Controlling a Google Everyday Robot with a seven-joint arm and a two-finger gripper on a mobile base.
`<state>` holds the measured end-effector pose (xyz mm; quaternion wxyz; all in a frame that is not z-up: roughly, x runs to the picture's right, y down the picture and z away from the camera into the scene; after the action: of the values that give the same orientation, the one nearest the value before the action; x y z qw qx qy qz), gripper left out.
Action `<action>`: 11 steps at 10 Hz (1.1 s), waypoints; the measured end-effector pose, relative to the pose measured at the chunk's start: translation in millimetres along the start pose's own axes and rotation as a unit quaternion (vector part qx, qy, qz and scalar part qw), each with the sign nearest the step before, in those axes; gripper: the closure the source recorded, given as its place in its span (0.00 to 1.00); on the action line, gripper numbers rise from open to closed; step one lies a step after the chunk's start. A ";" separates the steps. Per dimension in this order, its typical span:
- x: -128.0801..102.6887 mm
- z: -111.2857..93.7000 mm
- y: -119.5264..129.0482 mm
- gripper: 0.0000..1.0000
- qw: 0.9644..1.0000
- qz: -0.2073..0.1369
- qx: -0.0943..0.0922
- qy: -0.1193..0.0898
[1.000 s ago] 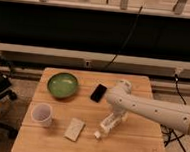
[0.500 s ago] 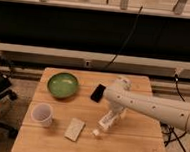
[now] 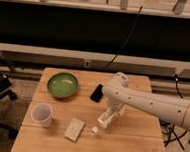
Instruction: Place the bottle in the ceramic bowl
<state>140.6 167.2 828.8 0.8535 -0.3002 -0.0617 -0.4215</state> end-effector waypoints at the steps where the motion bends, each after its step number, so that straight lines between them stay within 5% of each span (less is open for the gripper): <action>1: 1.3 -0.9 -3.8 0.98 1.000 -0.001 0.000 -0.001; 11: 20.4 -16.0 -47.7 0.98 1.000 -0.019 0.001 0.011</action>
<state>115.2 122.0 845.0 0.8461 -0.2937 -0.0581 -0.4411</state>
